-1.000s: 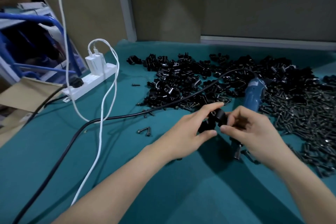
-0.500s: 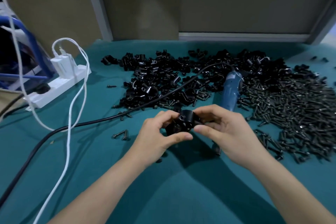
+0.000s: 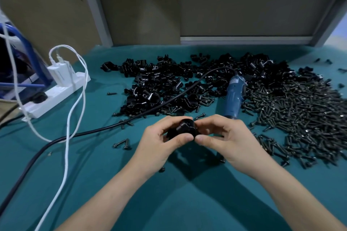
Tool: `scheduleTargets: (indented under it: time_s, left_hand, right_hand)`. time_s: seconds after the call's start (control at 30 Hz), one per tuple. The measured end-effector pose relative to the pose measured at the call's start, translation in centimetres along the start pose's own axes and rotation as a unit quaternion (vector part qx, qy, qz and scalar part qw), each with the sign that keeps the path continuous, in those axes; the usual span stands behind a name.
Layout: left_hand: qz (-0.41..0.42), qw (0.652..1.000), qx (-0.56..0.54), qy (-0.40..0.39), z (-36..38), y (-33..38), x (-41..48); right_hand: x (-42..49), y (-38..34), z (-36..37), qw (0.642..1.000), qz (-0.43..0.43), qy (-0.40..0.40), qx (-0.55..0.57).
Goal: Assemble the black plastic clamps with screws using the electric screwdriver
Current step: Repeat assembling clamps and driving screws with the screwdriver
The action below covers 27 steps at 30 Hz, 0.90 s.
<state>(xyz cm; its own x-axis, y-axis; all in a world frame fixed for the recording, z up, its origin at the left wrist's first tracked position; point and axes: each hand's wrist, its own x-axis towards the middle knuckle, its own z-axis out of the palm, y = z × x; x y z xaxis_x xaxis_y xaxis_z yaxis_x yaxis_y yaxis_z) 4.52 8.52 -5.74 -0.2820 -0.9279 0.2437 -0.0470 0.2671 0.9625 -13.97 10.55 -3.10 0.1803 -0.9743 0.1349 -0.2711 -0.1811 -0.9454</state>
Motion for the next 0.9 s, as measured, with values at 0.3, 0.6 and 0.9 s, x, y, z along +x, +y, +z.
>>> scheduleTargets:
  time_s: [0.3, 0.6, 0.9]
  left_hand:
    - [0.008, 1.0, -0.008, 0.013, 0.2, 0.0, -0.1]
    - [-0.046, 0.997, -0.048, 0.044, 0.0, -0.6, 0.0]
    - [-0.086, 0.994, -0.052, 0.031, 0.6, -0.8, 0.2]
  right_hand:
    - [-0.4, -0.1, 0.6, 0.998, 0.052, -0.023, 0.039]
    - [-0.1, -2.4, -9.5, 0.962, 0.05, 0.229, -0.138]
    - [11.5, -0.8, -5.6, 0.875, 0.036, 0.027, -0.482]
